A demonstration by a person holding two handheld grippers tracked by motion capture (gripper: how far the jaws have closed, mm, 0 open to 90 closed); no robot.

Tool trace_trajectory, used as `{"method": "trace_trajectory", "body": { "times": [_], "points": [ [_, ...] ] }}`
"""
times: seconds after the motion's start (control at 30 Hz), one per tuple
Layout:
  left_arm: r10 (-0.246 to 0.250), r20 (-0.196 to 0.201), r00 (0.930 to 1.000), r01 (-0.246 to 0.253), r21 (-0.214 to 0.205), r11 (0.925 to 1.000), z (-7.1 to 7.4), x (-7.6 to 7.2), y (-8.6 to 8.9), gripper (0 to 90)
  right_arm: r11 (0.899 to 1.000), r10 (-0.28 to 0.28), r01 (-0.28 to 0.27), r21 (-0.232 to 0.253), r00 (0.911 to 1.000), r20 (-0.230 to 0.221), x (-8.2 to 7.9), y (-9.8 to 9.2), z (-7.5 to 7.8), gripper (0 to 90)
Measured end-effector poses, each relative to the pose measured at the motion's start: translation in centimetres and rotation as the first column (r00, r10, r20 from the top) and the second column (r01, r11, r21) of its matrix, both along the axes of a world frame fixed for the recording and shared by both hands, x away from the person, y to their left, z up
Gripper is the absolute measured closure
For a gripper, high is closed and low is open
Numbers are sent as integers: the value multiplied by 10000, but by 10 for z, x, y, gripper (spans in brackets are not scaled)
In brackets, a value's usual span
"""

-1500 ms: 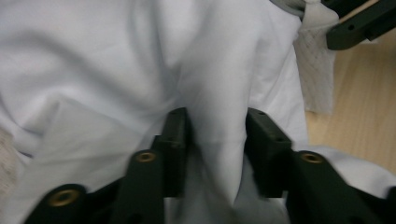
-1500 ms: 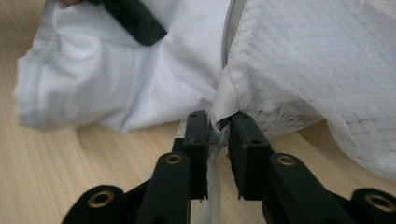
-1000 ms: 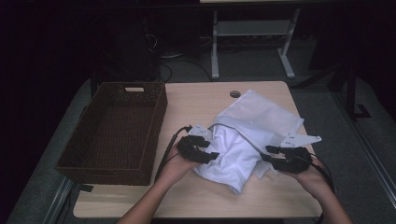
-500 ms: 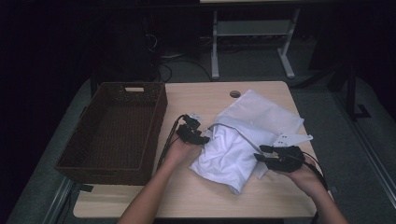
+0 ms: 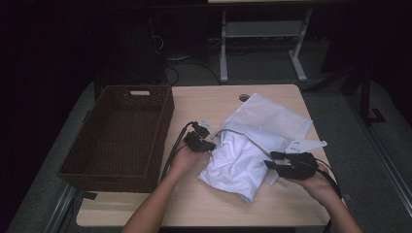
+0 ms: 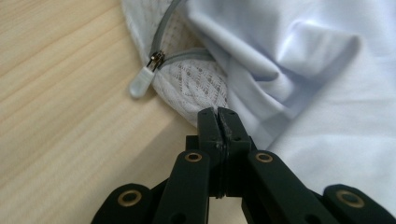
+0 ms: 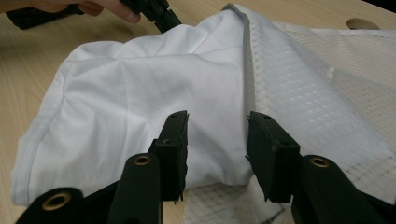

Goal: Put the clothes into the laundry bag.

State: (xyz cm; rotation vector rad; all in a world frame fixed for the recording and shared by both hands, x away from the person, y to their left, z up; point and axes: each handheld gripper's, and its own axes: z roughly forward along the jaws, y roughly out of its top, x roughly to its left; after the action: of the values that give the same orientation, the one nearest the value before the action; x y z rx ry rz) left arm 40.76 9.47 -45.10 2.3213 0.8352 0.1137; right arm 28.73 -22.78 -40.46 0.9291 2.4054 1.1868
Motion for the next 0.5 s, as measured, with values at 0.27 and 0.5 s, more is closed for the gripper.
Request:
{"method": "trace_trajectory", "body": {
  "times": [0.27, 0.5],
  "points": [
    [-471, -47, 9989, 470, -261, 9986, 4, -32, 13, 892, 9993, 337, -338, 159, 9994, 64, 1, 16, 5, 569],
    [-810, -50, 9967, 806, -608, 9949, 8, -57, 17, 892, 9945, 1018, -1019, 239, 9948, 43, 11, 64, 6, 553]
  ]
}}
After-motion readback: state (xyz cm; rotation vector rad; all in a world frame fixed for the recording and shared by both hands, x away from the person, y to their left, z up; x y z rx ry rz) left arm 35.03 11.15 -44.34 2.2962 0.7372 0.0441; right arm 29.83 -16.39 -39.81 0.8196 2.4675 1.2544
